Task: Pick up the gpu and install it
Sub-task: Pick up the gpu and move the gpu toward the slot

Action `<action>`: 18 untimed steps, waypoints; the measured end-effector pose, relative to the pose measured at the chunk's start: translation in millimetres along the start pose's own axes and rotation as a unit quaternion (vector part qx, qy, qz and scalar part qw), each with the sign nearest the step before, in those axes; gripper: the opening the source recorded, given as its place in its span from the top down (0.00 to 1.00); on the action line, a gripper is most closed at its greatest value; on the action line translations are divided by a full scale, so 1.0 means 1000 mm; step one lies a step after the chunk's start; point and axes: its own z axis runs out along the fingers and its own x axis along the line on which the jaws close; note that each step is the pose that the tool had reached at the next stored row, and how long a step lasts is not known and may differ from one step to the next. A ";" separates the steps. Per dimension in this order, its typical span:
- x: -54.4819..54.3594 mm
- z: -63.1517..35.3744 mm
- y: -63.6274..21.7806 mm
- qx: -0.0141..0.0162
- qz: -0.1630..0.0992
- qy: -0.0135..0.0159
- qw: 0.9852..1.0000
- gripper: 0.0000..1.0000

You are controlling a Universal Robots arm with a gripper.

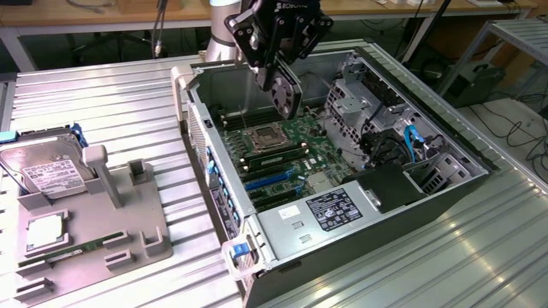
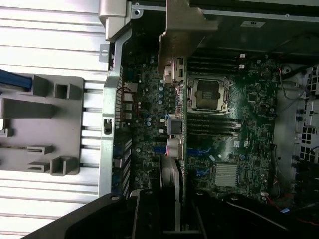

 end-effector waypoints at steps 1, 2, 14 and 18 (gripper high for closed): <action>-0.001 0.0000 -0.0001 0.000 0.000 0.000 1.000 0.73; -0.002 0.0001 -0.0001 0.000 0.000 0.000 1.000 0.73; -0.019 0.0005 -0.0013 0.000 0.000 0.000 1.000 0.73; -0.025 0.0007 -0.0017 0.000 0.000 0.000 1.000 0.73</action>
